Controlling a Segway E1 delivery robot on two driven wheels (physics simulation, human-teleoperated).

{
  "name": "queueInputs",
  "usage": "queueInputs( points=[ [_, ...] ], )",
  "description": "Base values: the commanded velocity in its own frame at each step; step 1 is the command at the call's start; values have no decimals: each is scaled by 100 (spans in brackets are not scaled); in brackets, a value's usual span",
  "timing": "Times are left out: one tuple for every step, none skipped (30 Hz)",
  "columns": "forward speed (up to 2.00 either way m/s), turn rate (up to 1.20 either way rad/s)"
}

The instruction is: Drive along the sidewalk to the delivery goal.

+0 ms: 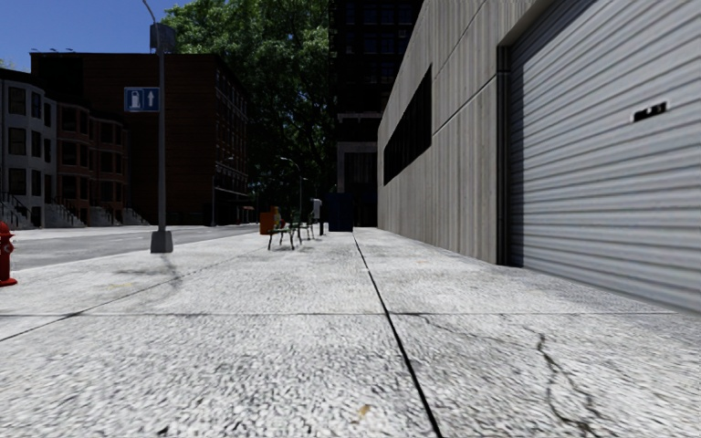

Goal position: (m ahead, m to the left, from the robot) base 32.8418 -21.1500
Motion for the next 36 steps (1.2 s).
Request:
queueInputs(
  points=[
    [200, 0],
    [200, 0],
    [200, 0],
    [200, 0],
    [200, 0],
    [200, 0],
    [200, 0],
    [200, 0],
    [200, 0],
    [200, 0],
    [200, 0],
    [200, 0],
    [197, 0],
    [197, 0],
    [196, 0],
    [196, 0],
    [196, 0],
    [196, 0],
    [196, 0],
    [197, 0],
    [197, 0],
    [197, 0],
    [197, 0],
    [197, 0],
    [197, 0],
    [200, 0],
    [200, 0],
    [200, 0],
    [200, 0],
    [200, 0],
    [200, 0],
    [200, 0],
    [200, 0],
    [200, 0],
    [200, 0],
    [200, 0]
  ],
)
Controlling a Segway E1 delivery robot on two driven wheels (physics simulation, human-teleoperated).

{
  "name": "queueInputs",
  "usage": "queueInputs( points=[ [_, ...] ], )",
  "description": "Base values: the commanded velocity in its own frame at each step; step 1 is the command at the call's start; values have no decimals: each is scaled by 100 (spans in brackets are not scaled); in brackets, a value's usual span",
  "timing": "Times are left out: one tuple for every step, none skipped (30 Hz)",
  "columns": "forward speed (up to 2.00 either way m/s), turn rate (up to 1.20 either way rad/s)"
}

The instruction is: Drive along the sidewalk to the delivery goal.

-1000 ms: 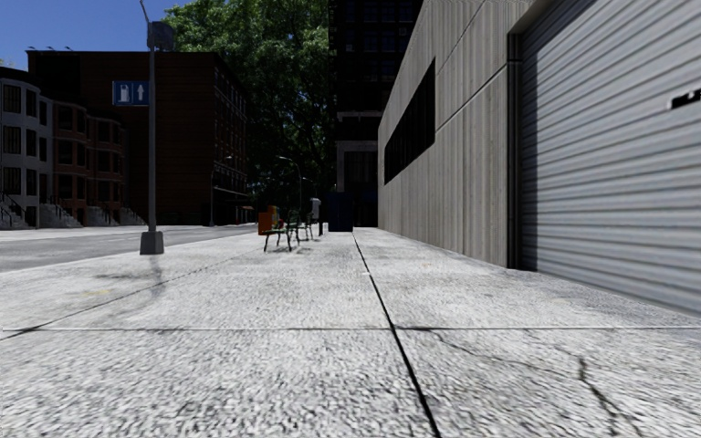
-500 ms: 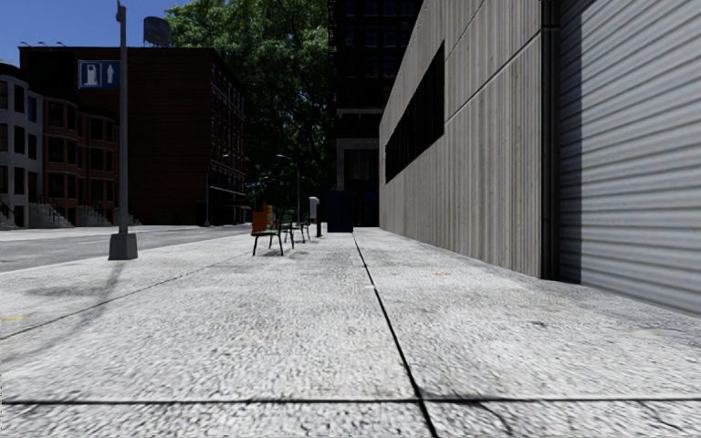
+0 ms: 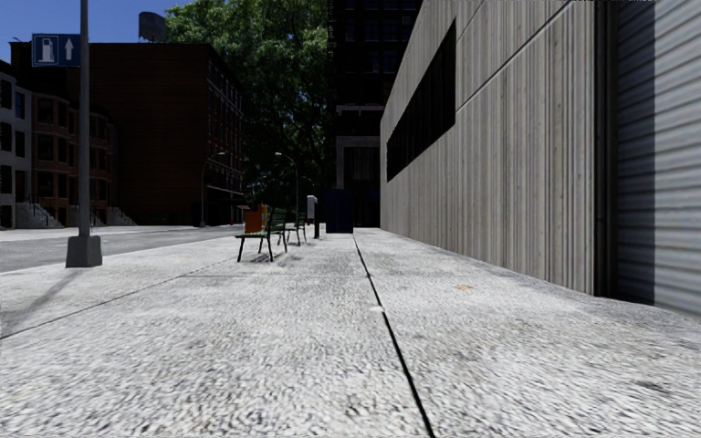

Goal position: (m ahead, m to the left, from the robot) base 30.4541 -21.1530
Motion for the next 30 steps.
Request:
queueInputs(
  points=[
    [200, 0],
    [200, 0],
    [200, 0],
    [200, 0],
    [200, 0],
    [200, 0],
    [200, 0],
    [200, 0],
    [200, 0],
    [200, 0],
    [200, 0],
    [200, 0],
    [200, 0],
    [200, 0],
    [200, 0],
    [200, 0],
    [200, 0],
    [200, 0],
    [200, 0],
    [200, 0],
    [200, 0],
    [200, 0],
    [200, 0],
    [200, 0],
    [200, 0],
    [200, 0],
    [200, 0],
    [200, 0],
    [200, 0],
    [200, 0]
  ],
)
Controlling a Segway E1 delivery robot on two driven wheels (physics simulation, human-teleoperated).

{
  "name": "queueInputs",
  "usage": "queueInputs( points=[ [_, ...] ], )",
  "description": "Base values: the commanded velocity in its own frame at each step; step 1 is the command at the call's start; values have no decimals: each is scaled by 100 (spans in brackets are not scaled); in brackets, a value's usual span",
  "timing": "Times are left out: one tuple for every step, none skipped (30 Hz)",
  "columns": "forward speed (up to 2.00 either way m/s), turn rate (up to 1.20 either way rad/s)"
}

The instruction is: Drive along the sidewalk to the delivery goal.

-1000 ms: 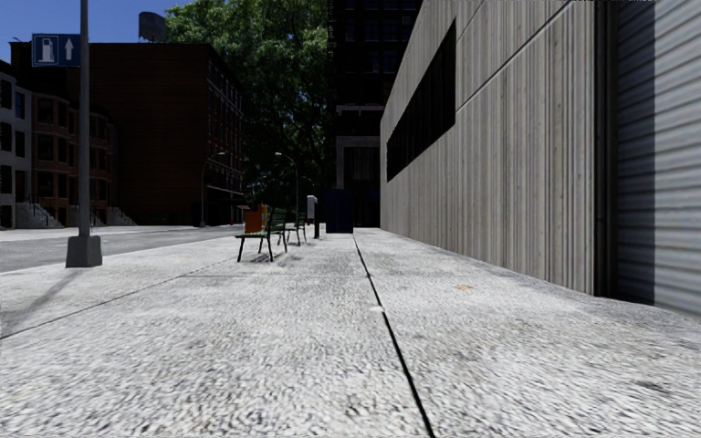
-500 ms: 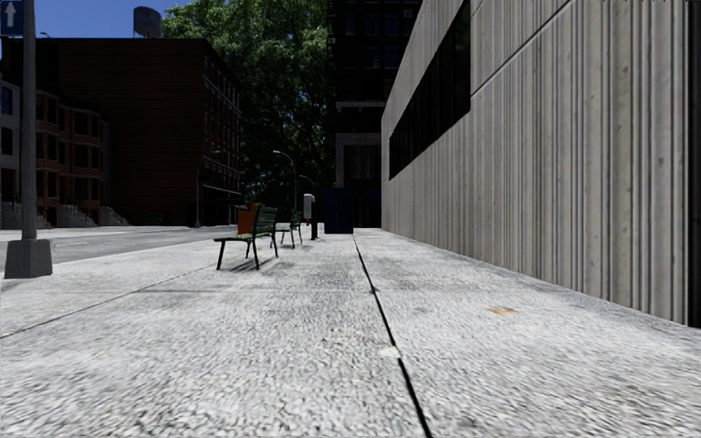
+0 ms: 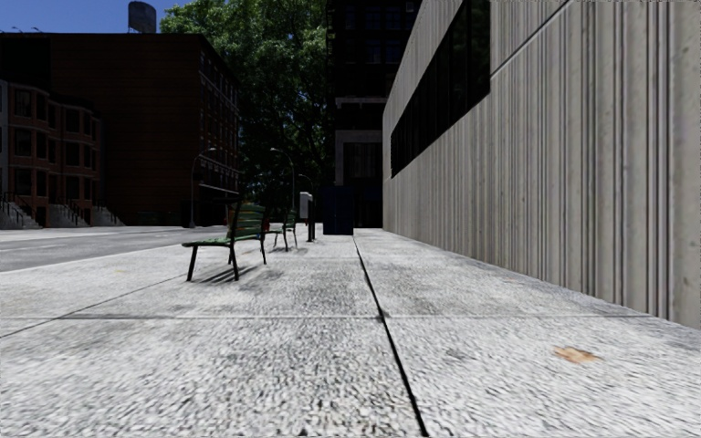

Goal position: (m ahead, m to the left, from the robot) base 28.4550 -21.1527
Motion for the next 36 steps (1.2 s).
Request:
queueInputs(
  points=[
    [200, 0],
    [200, 0],
    [200, 0],
    [200, 0],
    [200, 0],
    [200, 0],
    [200, 0],
    [200, 0],
    [200, 0],
    [200, 0],
    [200, 0],
    [200, 0],
    [200, 0],
    [200, 0],
    [200, 0],
    [200, 0],
    [200, 0],
    [200, 0],
    [200, 0],
    [200, 0],
    [200, 0],
    [200, -3],
    [200, -23],
    [200, -23],
    [200, -48],
    [200, -58],
    [200, -20],
    [200, -20],
    [200, 0],
    [200, 0],
    [200, 0],
    [200, 0],
    [200, 0],
    [200, 0],
    [200, 0],
    [200, 0]
  ],
)
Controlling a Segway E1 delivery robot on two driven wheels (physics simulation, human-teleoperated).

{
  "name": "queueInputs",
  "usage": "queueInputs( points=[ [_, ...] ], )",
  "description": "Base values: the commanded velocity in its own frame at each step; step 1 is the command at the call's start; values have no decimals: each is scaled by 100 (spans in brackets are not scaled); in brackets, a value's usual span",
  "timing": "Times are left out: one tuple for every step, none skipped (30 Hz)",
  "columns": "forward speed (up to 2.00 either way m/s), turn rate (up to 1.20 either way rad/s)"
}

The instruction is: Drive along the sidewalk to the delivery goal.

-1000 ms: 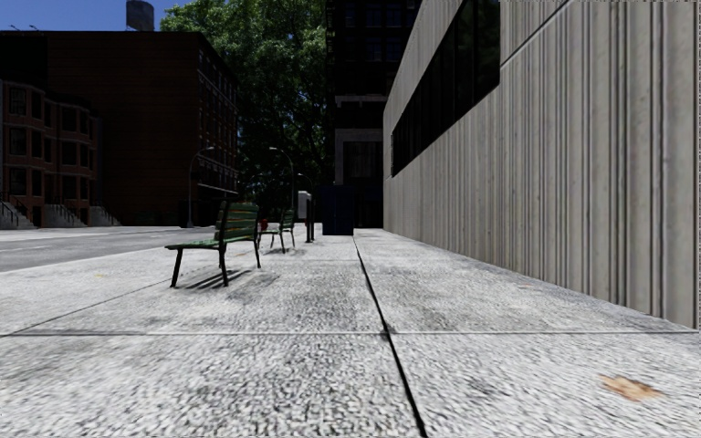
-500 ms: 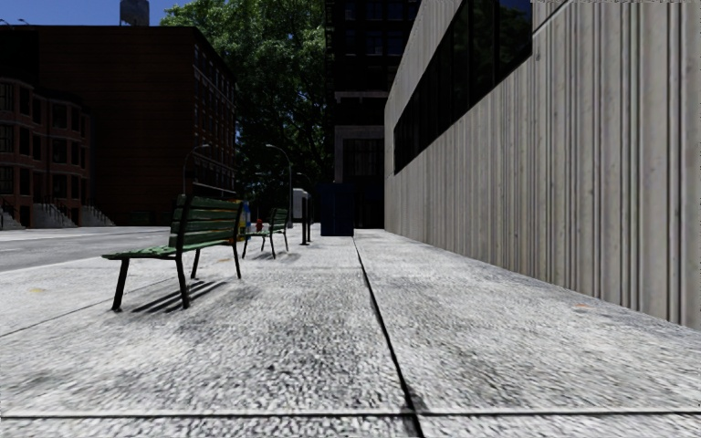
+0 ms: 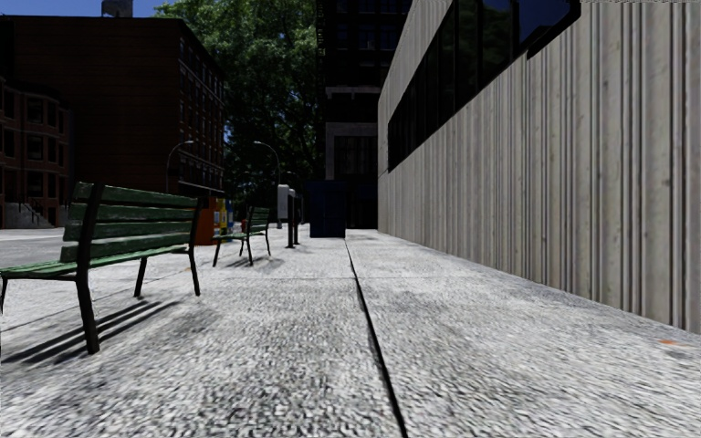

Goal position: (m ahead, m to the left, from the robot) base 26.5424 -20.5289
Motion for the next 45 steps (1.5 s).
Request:
queueInputs(
  points=[
    [200, 0],
    [200, 0],
    [200, 0],
    [200, 0],
    [200, 0],
    [200, 0],
    [200, 0],
    [200, 0],
    [200, 0],
    [200, 0],
    [200, 0],
    [200, 0],
    [200, 0],
    [200, 0],
    [200, 0],
    [200, 0],
    [200, 0],
    [200, 0],
    [200, 0],
    [200, 0],
    [200, 0],
    [200, 0],
    [200, 0],
    [200, 0],
    [200, 0],
    [200, 0],
    [200, 0],
    [200, 0],
    [200, 0],
    [200, 0],
    [200, 0],
    [200, 0],
    [200, 0],
    [200, 0],
    [200, 0],
    [200, 0],
    [200, 0],
    [200, 0],
    [200, 0],
    [200, 0],
    [200, 0],
    [200, 0],
    [200, 0],
    [200, 0],
    [200, 0]
  ],
)
